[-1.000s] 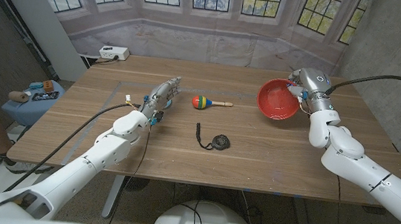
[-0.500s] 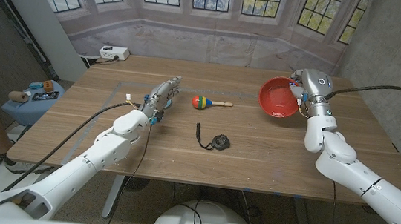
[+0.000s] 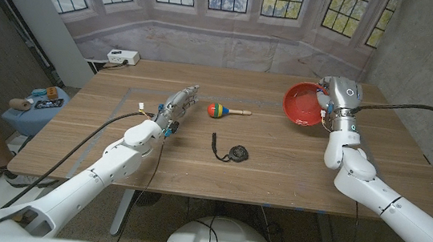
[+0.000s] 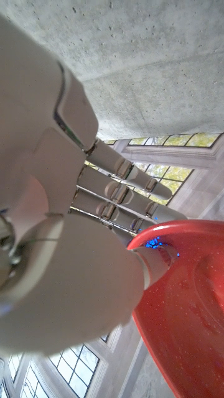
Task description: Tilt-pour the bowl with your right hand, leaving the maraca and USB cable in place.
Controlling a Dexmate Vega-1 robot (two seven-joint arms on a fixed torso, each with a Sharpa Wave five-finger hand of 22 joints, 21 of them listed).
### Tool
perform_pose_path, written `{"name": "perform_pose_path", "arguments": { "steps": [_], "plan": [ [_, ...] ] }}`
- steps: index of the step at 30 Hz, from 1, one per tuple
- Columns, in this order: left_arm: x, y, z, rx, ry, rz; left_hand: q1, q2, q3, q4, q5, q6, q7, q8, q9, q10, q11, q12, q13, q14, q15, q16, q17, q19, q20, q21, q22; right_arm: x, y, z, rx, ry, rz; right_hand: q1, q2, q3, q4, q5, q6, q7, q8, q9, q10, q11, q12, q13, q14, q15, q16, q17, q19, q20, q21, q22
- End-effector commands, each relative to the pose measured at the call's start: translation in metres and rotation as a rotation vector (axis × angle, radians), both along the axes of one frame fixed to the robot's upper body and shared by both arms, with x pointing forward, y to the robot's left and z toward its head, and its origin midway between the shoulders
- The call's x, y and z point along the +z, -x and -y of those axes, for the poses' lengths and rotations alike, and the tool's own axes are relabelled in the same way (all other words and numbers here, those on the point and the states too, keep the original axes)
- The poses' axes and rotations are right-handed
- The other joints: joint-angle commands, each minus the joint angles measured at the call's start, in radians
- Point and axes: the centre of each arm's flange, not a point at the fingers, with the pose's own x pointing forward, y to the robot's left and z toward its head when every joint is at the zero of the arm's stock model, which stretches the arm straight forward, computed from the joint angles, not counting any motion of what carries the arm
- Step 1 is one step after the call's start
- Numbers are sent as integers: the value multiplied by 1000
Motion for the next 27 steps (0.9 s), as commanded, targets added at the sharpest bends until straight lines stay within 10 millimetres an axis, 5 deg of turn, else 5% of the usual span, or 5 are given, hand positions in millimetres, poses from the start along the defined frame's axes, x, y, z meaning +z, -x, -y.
{"name": "perform_pose_path", "arguments": {
  "steps": [1,27],
  "plan": [
    [-1,1,5,-6,-9,-2,-125,-137,4,-2,3,8,3,2,6,6,0,-4,1,4,5,2,5,4,0,-2,4,-2,-4,0,-40,16,68,10,4,-2,0,-4,2,6,6,5,24,-13,3,6,12,-27,-6,6,4,-76,7,3],
    [-4,1,2,19,34,15,-118,-136,5,-6,4,20,5,5,6,18,-1,0,1,11,3,3,4,13,-3,1,3,-1,-18,1,-124,79,127,16,7,-3,-1,-14,1,8,3,4,23,-7,-3,9,14,-28,-26,18,4,-71,10,3]
  ]
}}
